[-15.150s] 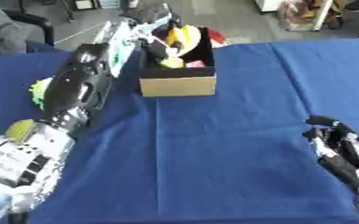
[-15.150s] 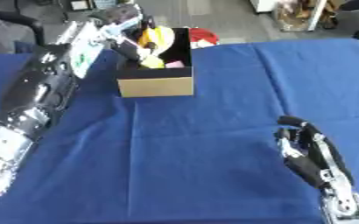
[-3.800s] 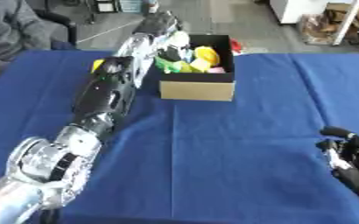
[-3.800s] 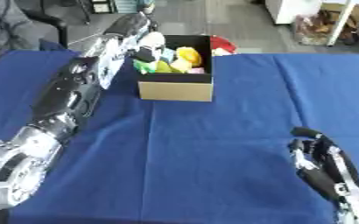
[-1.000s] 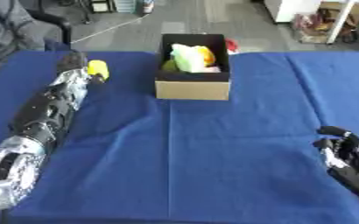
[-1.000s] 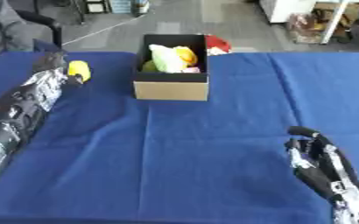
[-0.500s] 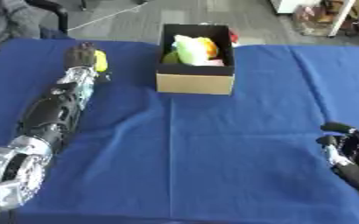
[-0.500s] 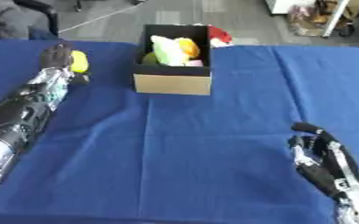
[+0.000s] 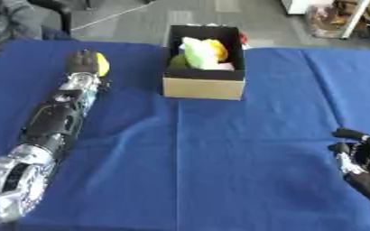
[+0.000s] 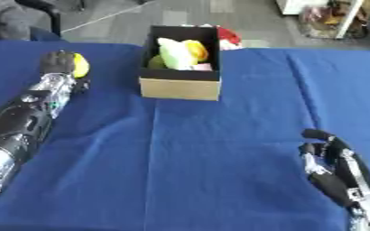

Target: Pick up objects on the table and place them in the box.

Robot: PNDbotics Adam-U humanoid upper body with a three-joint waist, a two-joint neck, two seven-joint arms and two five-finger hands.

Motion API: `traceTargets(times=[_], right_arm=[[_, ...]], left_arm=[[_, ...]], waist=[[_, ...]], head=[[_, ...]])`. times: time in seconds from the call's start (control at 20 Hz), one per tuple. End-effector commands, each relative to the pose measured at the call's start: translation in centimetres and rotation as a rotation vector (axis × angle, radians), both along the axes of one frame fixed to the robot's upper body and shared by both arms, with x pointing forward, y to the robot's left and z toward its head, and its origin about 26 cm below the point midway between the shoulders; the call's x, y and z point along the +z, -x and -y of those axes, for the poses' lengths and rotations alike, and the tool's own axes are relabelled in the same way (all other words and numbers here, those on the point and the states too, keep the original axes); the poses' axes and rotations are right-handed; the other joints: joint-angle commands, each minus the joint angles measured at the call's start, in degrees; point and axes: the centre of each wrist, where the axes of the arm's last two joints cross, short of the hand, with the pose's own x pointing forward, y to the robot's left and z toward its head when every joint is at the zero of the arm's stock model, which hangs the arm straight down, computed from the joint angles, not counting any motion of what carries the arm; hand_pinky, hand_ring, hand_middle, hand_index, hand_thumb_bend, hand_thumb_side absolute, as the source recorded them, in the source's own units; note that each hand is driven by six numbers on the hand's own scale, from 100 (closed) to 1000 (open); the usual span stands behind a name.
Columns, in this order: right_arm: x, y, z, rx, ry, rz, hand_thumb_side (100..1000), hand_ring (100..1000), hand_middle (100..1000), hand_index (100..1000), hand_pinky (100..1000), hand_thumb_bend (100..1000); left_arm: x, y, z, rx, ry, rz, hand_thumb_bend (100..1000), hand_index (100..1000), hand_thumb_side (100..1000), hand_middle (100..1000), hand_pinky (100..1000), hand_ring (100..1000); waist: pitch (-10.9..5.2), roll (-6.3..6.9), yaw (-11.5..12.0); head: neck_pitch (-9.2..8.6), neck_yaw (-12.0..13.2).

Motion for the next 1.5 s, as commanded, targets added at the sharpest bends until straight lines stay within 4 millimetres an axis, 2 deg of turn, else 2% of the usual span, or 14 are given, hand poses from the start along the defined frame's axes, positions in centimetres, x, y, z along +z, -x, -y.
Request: traceTargets(times=[0.05,0.2,0.25,0.4,0.5,0.6,0.85,1.05,1.25,1.35,1.5], right_arm=[[0.7,-0.2,0.4,0.0,0.007,0.021,294,667,748,803,757,100],[0.7,-0.2,0.5,-0.003,0.008,0.019,291,667,748,803,757,100],[0.6,-0.2,0.5,-0.004,0.008,0.019,291,667,748,803,757,100],[0.6,-0.2,0.5,-0.008,0.007,0.017,288,667,748,803,757,100],[0.5,-0.2,0.5,-0.008,0.007,0.015,287,667,748,803,757,100],[0.5,-0.1,0.6,-0.01,0.006,0.014,288,667,748,803,757,100],[0.4,-0.1,0.6,-0.013,0.005,0.012,285,667,748,803,757,100],[0.4,0.0,0.7,-0.018,0.006,0.01,287,667,747,803,756,100],[0.3,0.1,0.8,-0.021,0.008,0.007,287,667,747,803,756,100],[0.3,0.1,0.9,-0.022,0.008,0.006,288,667,747,803,756,100],[0.3,0.1,0.8,-0.017,0.008,0.005,290,667,748,803,756,100]], left_arm=[[1.7,-0.2,-1.3,0.037,-0.023,0.04,309,845,272,667,711,649],[1.3,-0.1,-1.4,0.049,-0.02,0.033,288,795,265,601,677,592],[1.2,0.0,-1.5,0.054,-0.02,0.032,274,759,257,554,656,555],[0.9,0.1,-1.6,0.06,-0.025,0.03,256,714,244,504,621,515],[0.6,0.2,-1.7,0.062,-0.029,0.031,210,680,225,472,592,485],[0.6,0.2,-1.6,0.063,-0.031,0.047,110,644,209,438,563,456],[1.4,0.0,-1.4,0.053,-0.017,0.142,100,538,238,323,484,364],[3.5,-0.5,-1.2,0.015,0.016,0.236,100,527,252,309,483,360],[7.5,-1.1,-0.3,-0.086,0.039,0.335,100,519,272,303,480,357],[9.7,-1.3,0.7,-0.165,0.057,0.377,100,521,279,305,484,361],[12.1,-1.5,3.5,-0.33,0.078,0.407,100,521,286,304,484,362]], waist=[[-0.01,-0.84,0.11],[0.0,-0.83,0.21],[0.0,-0.83,0.24],[0.01,-0.81,0.31],[0.0,-0.81,0.32],[-0.02,-0.82,0.33],[-0.07,-0.8,0.44],[-0.16,-0.64,0.6],[-0.37,-0.4,0.77],[-0.5,-0.25,0.86],[-0.67,-0.09,0.86]], head=[[-0.86,0.0],[-0.85,-0.15],[-0.81,-0.16],[-0.73,-0.19],[-0.73,-0.31],[-0.69,-0.36],[-0.63,-0.46],[-0.44,-0.61],[-0.23,-0.87],[-0.14,-0.93],[-0.13,-1.09]])
